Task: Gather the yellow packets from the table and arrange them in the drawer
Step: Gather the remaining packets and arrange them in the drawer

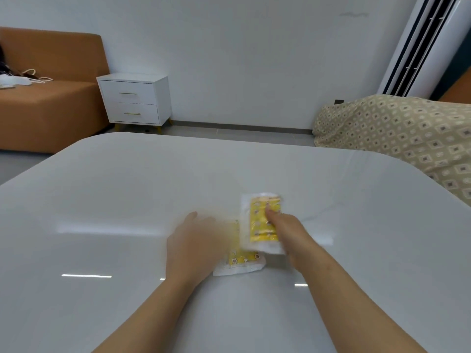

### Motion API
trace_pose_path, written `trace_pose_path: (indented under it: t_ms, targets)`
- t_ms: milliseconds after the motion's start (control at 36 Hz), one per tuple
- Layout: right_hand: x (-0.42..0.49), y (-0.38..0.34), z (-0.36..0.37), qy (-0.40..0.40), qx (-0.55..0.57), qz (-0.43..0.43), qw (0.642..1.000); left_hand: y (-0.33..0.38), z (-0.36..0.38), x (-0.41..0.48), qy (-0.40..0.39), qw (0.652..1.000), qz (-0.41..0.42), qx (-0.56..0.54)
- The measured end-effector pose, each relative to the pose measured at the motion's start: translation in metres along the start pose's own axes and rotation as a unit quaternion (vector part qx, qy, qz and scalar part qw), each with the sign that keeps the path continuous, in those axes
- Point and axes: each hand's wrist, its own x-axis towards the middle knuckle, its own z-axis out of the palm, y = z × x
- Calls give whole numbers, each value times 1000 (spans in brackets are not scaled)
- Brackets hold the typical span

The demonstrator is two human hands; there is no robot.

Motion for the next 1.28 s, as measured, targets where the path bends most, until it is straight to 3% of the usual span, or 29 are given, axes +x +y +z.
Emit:
trace_pose_path:
  t_ms: [83,194,361,500,694,833,1056,1278]
  targets:
    - [-1,7,22,44,-232,-61,970,0,-6,3,13,995,-35,-93]
    - [-6,7,33,36,-279,-74,957,-1,-12,8,1,973,-94,-212]
    - [-16,11,40,36,-244,-76,966,8,-21,7,-81,959,-192,-192]
    - [-32,22,40,50,-181,-77,979,6,-23,-2,-129,955,-213,-161]
    - [-60,30,47,51,-84,-54,994,10,-26,-21,-139,958,-207,-142]
    - [-85,33,52,64,-51,-57,995,16,-27,-39,-121,960,-246,-60]
    - [-114,44,36,57,-67,-81,993,23,-25,-77,-127,925,-196,-298]
    - [-115,50,8,75,-194,-110,972,25,-22,-90,-159,915,-195,-315]
